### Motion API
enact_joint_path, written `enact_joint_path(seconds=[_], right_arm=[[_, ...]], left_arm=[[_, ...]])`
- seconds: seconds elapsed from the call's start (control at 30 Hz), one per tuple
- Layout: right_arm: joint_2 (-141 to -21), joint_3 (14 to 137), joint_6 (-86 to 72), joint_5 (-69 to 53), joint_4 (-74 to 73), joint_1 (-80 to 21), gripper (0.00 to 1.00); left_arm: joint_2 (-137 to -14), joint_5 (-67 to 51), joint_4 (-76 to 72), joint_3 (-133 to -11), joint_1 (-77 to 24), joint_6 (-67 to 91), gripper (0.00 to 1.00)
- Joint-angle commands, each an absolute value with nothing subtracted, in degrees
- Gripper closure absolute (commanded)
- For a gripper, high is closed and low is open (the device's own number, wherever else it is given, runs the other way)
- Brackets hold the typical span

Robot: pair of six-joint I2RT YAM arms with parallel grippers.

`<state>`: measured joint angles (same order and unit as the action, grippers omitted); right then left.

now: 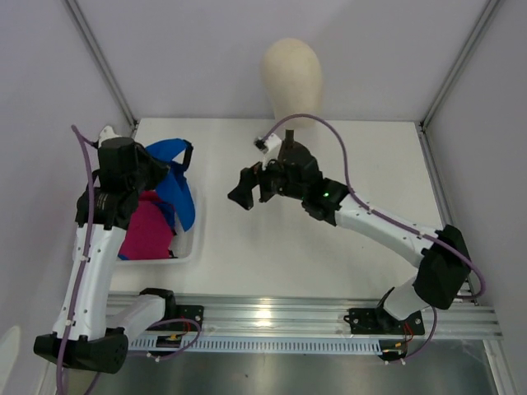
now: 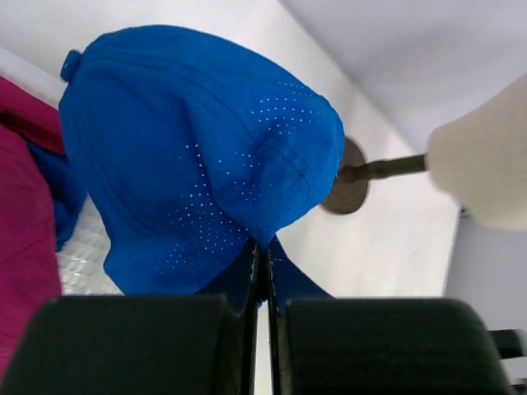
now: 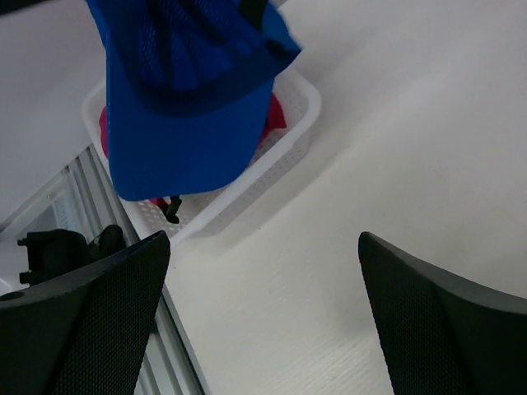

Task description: Stack the hats

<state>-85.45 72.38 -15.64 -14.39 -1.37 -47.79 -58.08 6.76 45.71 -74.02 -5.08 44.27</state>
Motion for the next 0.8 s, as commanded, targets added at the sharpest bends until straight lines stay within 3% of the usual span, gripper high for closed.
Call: enact_joint_path(seconds=[0.0,0.27,0.47,0.6,0.77], right_arm=[[-88.5,77.8,-9.1,-12.5,5.0,-52.1,0.00],[-90.5,77.2,-6.4,-11.1,10.6,-55.2,0.00],[-84.7,72.8,-8.7,-3.4,6.8,-51.9,0.00],[-78.7,67.2,-14.0,-0.6,6.7,-43.4,0.00],[-72.6,60.4,-10.6,12.5,6.7,-39.3,0.00]], left_arm=[[-58.1,10.7,46.1,-76.9,-6.4,55.9,0.99],[-56.3,17.0,50.9,-77.5,-6.5,61.6,0.99],[-55.1,27.8,56.0,-81.6,-6.4,44.7,0.99],[-55.1,32.2,58.4,-84.4,-6.4,30.9,0.99],[-62.1,26.4,60.3,-81.4,-6.4,26.5,0.99]])
